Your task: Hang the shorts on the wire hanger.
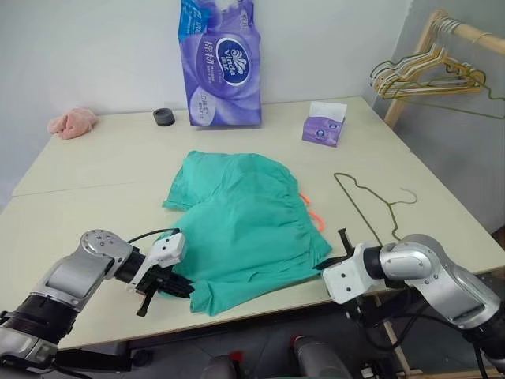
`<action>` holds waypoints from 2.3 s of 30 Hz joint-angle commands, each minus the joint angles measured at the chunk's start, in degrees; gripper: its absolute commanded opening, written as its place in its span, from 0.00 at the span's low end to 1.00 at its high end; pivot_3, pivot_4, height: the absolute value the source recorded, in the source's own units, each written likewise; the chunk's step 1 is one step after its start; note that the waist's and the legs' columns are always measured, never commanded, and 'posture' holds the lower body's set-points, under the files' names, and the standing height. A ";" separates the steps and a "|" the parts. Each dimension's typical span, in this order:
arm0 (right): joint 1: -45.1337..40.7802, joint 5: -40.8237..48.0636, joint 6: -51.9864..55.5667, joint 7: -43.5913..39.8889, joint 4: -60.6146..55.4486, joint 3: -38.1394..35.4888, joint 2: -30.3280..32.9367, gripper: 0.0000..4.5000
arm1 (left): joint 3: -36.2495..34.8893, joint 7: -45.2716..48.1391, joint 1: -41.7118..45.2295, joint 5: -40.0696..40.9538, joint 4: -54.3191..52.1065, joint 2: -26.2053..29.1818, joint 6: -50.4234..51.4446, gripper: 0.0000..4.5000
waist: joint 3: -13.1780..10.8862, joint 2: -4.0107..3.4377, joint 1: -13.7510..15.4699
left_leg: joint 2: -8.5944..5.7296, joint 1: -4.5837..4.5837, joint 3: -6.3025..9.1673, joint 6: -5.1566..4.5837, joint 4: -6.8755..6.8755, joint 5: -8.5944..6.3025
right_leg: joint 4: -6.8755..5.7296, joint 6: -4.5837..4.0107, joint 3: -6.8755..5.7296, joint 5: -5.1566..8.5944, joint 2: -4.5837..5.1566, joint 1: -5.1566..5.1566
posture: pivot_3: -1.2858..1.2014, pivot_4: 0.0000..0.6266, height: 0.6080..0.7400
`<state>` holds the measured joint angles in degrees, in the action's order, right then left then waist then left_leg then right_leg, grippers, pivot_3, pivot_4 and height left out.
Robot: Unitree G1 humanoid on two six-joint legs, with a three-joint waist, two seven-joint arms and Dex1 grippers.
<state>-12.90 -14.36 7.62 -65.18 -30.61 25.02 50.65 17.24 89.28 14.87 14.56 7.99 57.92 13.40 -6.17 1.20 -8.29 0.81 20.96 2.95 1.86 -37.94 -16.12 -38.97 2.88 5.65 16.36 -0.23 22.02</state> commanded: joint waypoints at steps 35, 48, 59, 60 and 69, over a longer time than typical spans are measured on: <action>6.62 9.61 11.27 -10.07 -12.88 -0.30 8.45 0.35 | -3.99 2.41 -17.96 5.50 -15.04 7.53 4.40 0.39 | -0.79 0.40 0.02 | 0.71 -0.03 -0.16 0.01 0.05 -0.06 | -0.05 -0.14 -0.10 0.09 -0.27 0.15 | 0.46 0.13 1.00; -0.72 32.94 22.76 -8.79 -13.83 -14.18 4.60 0.66 | -15.06 -3.40 -13.01 21.53 -20.97 3.61 20.13 0.72 | -0.81 0.44 0.21 | 0.75 -0.04 -0.11 0.01 -0.01 -0.06 | -0.06 -0.12 -0.12 0.06 -0.28 0.08 | 0.47 0.12 1.00; -9.71 25.00 25.03 21.06 5.57 -15.83 -15.70 0.66 | -15.35 -29.46 11.33 13.97 -4.54 -16.65 20.55 0.72 | -0.78 0.56 0.31 | 0.63 0.03 -0.08 0.01 0.01 -0.05 | -0.05 -0.23 -0.06 -0.09 -0.55 0.14 | 0.47 0.11 1.00; -9.38 23.30 24.22 23.83 7.09 -16.13 -17.05 0.66 | -14.57 -30.40 12.14 12.35 -3.64 -18.22 19.08 0.72 | -0.79 0.56 0.32 | 0.64 0.05 -0.05 0.02 -0.01 -0.05 | -0.04 -0.38 -0.09 -0.19 -0.57 0.14 | 0.47 0.11 1.00; -0.91 22.92 29.46 36.75 3.81 -28.01 -22.19 0.66 | -9.73 -28.09 11.55 11.37 -13.92 -22.89 17.20 0.72 | -0.75 0.51 0.33 | 0.75 0.93 0.12 0.12 -0.05 -0.08 | -0.09 -0.58 -0.08 -0.31 -0.45 0.94 | 0.46 0.12 1.00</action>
<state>-14.17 8.05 35.93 -29.97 -23.75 -0.32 28.25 7.67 59.76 25.86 24.46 -2.35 34.58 30.27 -6.92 1.70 -7.97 1.56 22.02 3.07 1.99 -38.00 -16.20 -39.10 2.30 5.60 16.05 -0.67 23.11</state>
